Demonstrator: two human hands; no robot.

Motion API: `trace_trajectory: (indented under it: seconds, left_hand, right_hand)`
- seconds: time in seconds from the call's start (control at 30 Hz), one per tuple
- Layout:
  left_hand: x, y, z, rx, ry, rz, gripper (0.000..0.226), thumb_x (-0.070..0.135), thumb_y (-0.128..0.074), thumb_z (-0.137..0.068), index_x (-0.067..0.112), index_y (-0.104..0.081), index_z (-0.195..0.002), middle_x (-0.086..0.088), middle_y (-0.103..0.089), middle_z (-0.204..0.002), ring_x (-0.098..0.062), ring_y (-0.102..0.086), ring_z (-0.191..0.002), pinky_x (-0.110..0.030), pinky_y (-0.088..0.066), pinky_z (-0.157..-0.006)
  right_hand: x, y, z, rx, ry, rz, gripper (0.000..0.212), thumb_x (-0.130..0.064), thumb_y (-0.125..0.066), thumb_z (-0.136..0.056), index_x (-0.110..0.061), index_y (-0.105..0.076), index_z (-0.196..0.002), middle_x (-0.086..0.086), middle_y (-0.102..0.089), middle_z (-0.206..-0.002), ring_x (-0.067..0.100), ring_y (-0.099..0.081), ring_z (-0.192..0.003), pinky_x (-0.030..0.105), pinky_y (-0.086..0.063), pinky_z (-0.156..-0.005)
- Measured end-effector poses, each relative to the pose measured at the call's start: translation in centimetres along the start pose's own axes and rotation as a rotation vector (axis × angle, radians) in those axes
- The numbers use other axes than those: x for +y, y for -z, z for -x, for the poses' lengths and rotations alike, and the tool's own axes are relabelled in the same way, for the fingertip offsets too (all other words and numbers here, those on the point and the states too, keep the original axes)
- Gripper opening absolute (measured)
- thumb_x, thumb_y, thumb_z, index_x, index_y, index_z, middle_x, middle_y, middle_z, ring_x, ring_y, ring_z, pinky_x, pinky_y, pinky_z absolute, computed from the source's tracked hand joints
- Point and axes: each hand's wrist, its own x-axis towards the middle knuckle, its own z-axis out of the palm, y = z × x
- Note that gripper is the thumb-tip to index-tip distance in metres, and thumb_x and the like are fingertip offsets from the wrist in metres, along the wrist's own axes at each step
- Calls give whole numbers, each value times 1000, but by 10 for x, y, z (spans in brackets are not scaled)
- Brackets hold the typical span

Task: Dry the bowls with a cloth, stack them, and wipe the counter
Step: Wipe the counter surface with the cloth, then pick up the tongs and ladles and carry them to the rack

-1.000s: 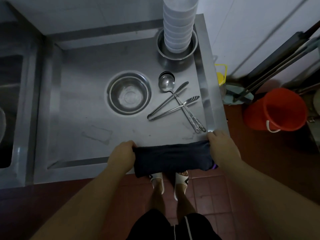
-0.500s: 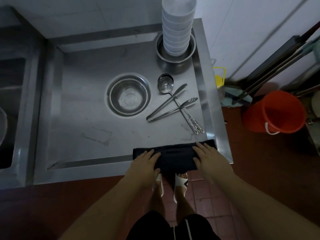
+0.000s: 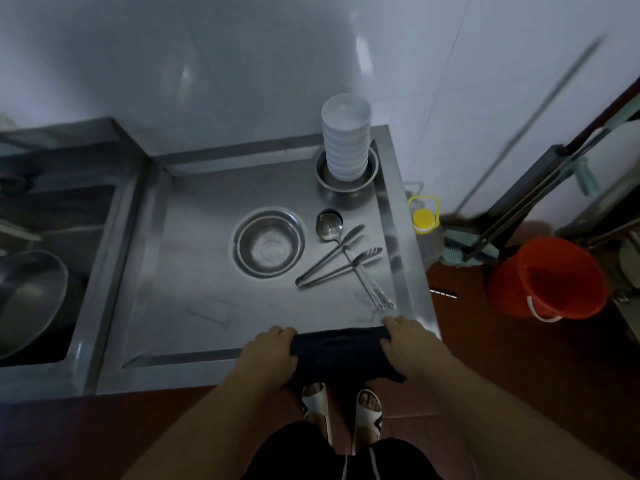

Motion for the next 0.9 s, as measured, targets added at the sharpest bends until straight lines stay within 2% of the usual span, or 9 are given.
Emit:
trace_trajectory:
  seconds: [0.13, 0.3, 0.37, 0.67, 0.8, 0.9]
  left_hand:
    - [10, 25, -5, 76, -16, -16, 59, 40, -53, -103, 26, -37, -158, -4, -48, -151, -27, -53, -129, -43, -50, -103]
    - [17, 49, -34, 106, -48, -34, 59, 36, -53, -104, 22, -34, -159, -5, -48, -149, -27, -53, -127, -42, -50, -101]
    - [17, 56, -49, 108, -62, -32, 59, 36, -53, -103, 22, -35, -158, -6, -49, -146, -27, -53, -126, -42, -50, -100]
    - [3, 85, -109, 118, -85, 75, 39, 29, -56, -95, 18, -54, -132, -8, -57, -131, -31, -58, -121, -45, -51, -98]
    - [-1, 90, -132, 102, -89, 62, 52, 33, -64, -94, 16, -50, -141, -9, -54, -138, -32, -55, -128, -44, -50, -101]
    - [2, 89, -146, 92, -88, 54, 55, 36, -68, -93, 14, -48, -139, -10, -53, -138, -32, -55, -127, -44, -50, -99]
  right_hand:
    - [-3, 26, -8, 63, -16, -40, 48, -35, -43, -107, -18, -45, -152, 11, -56, -143, 34, -55, -125, 46, -51, -102]
    - [-16, 48, -33, 100, -59, -102, 34, -36, -45, -109, -14, -54, -132, 15, -61, -133, 38, -58, -120, 45, -51, -98]
    - [-23, 54, -45, 107, -100, -142, 33, -37, -45, -109, -15, -54, -131, 14, -60, -134, 37, -56, -121, 44, -50, -98]
    - [-51, 64, -92, 102, -247, -303, 34, -33, -48, -107, -13, -55, -132, 15, -61, -130, 34, -58, -119, 40, -50, -97]
    - [-56, 59, -106, 129, -272, -302, 31, -32, -47, -106, -13, -56, -129, 12, -62, -126, 31, -59, -114, 38, -49, -90]
    - [-56, 55, -115, 151, -273, -295, 29, -31, -50, -105, -11, -58, -124, 12, -61, -122, 30, -59, -108, 34, -47, -82]
